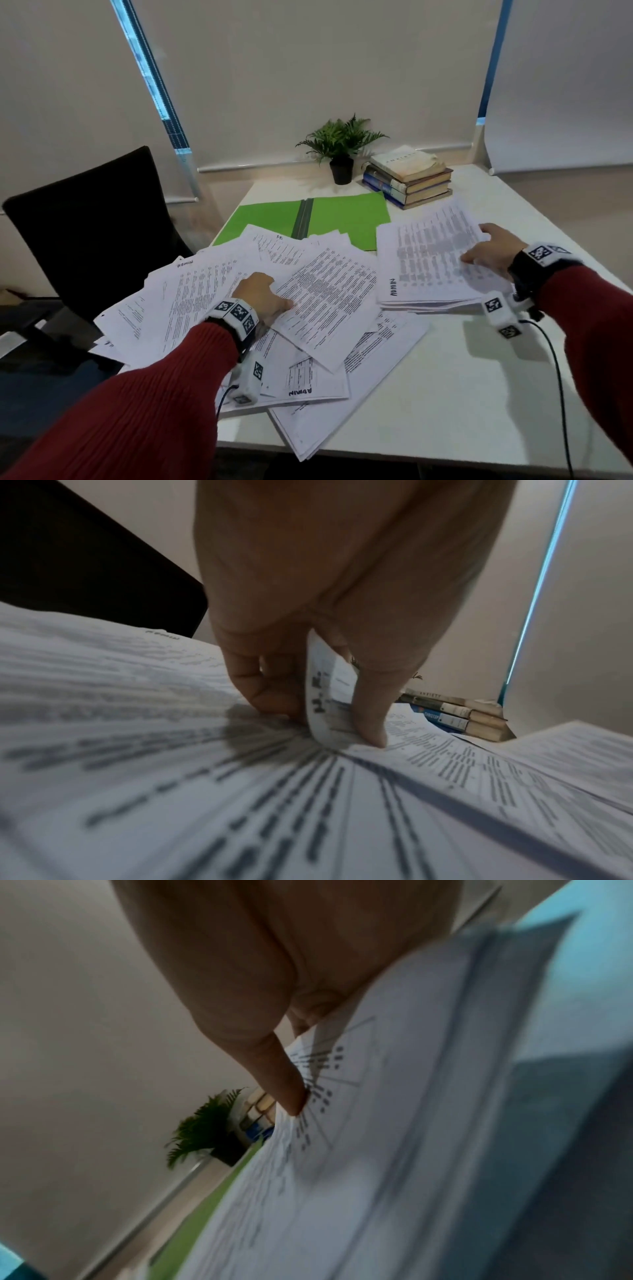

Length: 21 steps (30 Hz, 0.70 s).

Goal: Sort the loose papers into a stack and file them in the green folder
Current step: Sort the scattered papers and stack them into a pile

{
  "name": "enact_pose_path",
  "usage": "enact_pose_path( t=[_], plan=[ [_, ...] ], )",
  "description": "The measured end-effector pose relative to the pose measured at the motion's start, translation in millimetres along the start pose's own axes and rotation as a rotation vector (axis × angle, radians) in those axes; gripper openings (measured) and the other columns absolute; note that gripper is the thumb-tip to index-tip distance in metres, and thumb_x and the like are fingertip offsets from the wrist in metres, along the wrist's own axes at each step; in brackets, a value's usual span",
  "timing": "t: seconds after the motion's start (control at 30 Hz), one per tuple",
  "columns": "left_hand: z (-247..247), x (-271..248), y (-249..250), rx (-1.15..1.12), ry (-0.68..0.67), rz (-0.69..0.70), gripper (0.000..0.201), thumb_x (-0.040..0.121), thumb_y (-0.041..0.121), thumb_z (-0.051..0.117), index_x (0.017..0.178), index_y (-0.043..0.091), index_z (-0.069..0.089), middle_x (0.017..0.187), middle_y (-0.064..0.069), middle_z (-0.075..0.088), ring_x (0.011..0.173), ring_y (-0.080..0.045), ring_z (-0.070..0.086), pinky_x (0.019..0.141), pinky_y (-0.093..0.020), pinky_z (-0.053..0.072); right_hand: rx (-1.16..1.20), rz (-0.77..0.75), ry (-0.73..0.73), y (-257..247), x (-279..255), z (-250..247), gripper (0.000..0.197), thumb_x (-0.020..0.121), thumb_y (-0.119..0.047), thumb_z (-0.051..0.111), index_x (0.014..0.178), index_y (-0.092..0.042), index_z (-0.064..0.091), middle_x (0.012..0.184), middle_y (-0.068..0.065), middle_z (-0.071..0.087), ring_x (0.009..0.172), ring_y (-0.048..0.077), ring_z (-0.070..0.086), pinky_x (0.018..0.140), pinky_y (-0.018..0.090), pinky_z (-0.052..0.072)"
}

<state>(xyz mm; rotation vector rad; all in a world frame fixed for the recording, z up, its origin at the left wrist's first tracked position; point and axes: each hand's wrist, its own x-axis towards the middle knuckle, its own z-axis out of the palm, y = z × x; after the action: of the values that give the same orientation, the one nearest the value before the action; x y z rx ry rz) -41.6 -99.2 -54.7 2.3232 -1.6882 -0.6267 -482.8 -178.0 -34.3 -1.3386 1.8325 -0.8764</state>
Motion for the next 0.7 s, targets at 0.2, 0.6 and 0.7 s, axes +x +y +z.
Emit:
enact_pose_path(
  t=[0.2, 0.6, 0.7],
  plan=[
    [-11, -6, -14, -0.297, 0.011, 0.072, 0.014, 0.094, 0.023, 0.08, 0.095, 0.01, 0.076, 0.1, -0.014, 0.08, 0.094, -0.033, 0.076, 0.09, -0.044, 0.063, -0.264, -0.002, 0.066, 19, 19, -19, 0.065, 0.078, 0.008, 0.074, 0.138, -0.005, 0.054, 0.102, 0.023, 0.07, 0.079, 0.039, 0.068, 0.075, 0.046, 0.058],
    [-13, -47, -14, -0.925, 0.153, 0.011, 0.014, 0.106, 0.021, 0.066, 0.112, 0.01, 0.072, 0.09, -0.004, 0.071, 0.073, -0.018, 0.06, 0.059, -0.03, 0.048, 0.001, -0.183, -0.22, -54, -82, 66, 0.066, 0.085, -0.065, 0.068, 0.124, -0.012, 0.067, 0.122, 0.009, 0.071, 0.106, 0.025, 0.07, 0.099, 0.046, 0.055],
    [-5, -54, -7, -0.873, 0.097, 0.034, 0.017, 0.105, 0.025, 0.066, 0.112, 0.012, 0.074, 0.096, -0.006, 0.076, 0.075, -0.02, 0.064, 0.061, -0.028, 0.049, 0.462, 0.011, -0.438, -64, -114, 120, 0.051, 0.089, -0.045, 0.076, 0.122, -0.008, 0.063, 0.114, 0.016, 0.074, 0.097, 0.03, 0.075, 0.09, 0.045, 0.061]
  ],
)
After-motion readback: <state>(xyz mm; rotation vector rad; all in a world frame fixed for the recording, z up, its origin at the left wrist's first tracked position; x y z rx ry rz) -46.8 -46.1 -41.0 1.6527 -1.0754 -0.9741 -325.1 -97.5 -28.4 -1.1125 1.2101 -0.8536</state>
